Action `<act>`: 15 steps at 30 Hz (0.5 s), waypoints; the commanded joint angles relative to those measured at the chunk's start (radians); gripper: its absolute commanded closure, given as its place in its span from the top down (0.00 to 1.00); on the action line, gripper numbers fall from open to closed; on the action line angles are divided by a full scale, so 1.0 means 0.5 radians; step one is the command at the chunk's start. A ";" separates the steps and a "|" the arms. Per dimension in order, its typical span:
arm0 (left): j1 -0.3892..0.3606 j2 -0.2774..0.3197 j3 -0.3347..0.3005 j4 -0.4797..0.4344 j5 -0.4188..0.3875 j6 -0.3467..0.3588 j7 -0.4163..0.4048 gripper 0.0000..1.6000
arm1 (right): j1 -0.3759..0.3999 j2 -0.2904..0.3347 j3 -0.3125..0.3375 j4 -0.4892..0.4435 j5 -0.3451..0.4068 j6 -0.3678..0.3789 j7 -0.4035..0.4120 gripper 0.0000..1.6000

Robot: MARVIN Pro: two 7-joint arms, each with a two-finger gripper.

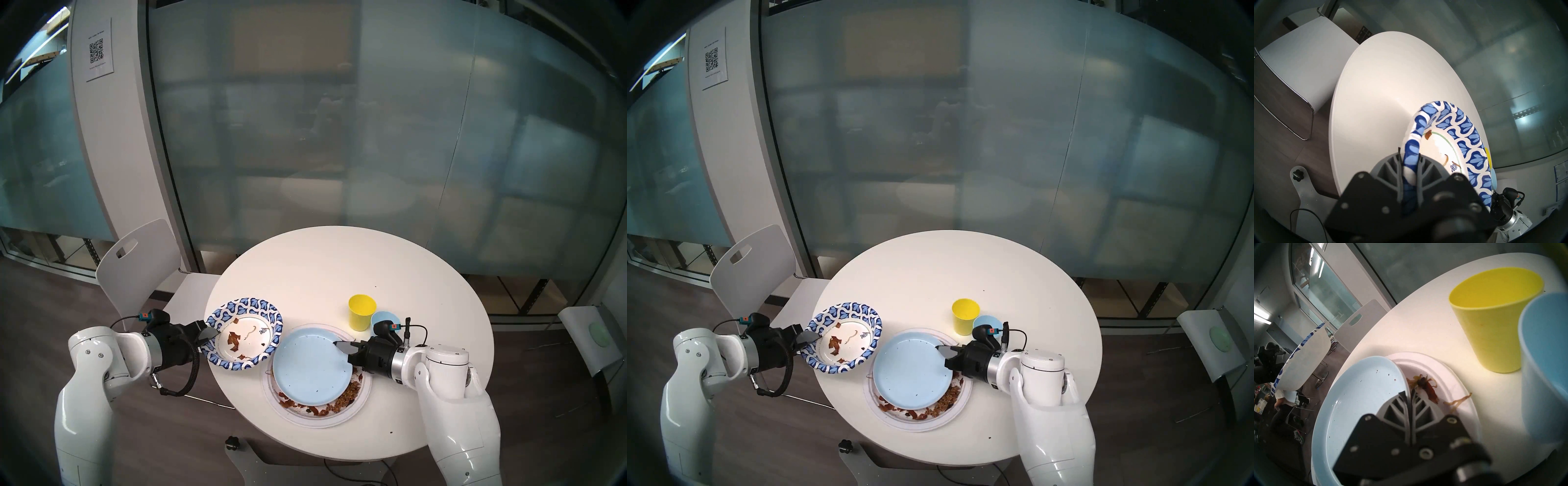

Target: Stack the plates into one stack

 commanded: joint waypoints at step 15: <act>-0.012 0.030 0.096 -0.132 -0.071 -0.004 0.019 0.00 | -0.062 0.031 0.028 -0.208 -0.021 0.026 0.026 0.61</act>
